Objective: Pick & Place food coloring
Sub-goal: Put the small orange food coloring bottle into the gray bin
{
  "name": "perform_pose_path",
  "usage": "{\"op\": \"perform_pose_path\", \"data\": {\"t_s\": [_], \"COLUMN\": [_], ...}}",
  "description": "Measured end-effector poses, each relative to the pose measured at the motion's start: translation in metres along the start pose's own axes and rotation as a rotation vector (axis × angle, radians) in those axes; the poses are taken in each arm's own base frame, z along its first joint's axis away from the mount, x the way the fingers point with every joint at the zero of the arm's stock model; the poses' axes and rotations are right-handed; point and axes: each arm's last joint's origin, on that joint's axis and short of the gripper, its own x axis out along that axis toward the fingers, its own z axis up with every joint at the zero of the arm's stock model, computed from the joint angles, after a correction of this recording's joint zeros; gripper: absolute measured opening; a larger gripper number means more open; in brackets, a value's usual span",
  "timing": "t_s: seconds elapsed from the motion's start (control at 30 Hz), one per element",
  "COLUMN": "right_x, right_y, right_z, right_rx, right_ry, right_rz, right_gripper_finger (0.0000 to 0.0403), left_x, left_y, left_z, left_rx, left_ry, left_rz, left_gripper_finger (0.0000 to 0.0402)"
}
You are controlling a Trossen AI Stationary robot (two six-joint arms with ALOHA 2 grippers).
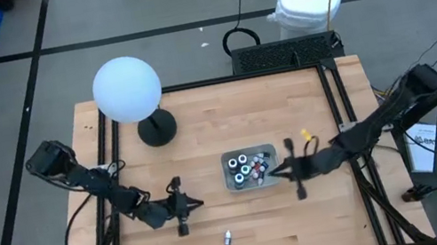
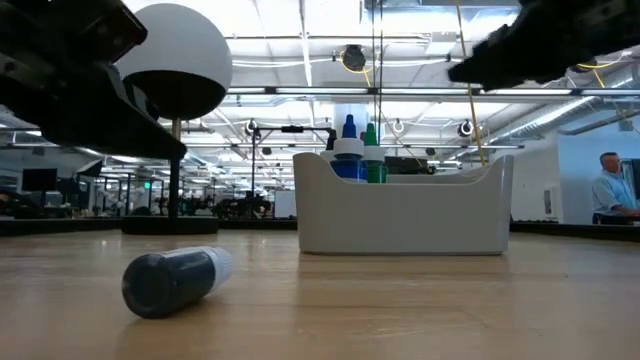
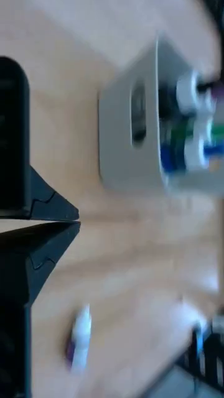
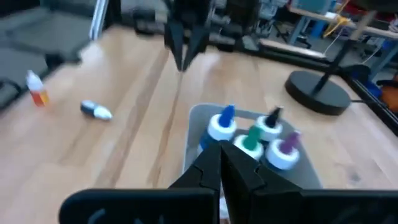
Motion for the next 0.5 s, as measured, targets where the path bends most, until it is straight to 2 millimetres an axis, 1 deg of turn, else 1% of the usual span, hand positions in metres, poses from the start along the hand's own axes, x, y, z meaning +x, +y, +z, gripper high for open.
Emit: {"op": "perform_pose_path", "data": {"t_s": [0.13, 0.23, 0.3, 0.4, 0.5], "right_x": [0.026, 0.043, 0.059, 0.090, 0.121], "right_y": [0.013, 0.027, 0.041, 0.066, 0.094], "right_z": [0.012, 0.030, 0.039, 0.046, 0.056], "right_rx": [-0.052, -0.034, -0.072, -0.141, -0.201], "right_ry": [0.041, 0.029, 0.087, 0.194, 0.214], "right_rz": [0.024, 0.151, 0.175, 0.171, 0.283], "right_gripper_finger": [0.0000, 0.0000, 0.0000, 0.0000, 0.0004], "left_x": [0.001, -0.001, -0.004, -0.006, -0.006], "left_y": [-0.013, -0.024, -0.029, -0.032, -0.031], "left_z": [0.013, 0.017, 0.016, 0.016, 0.017], "left_rx": [-0.042, 0.023, 0.085, 0.152, 0.186], "left_ry": [-0.009, 0.007, 0.013, -0.002, -0.006], "left_rz": [-0.113, -0.138, -0.139, -0.151, -0.143], "left_gripper_finger": [0.0021, 0.0021, 0.0021, 0.0021, 0.0021]}}
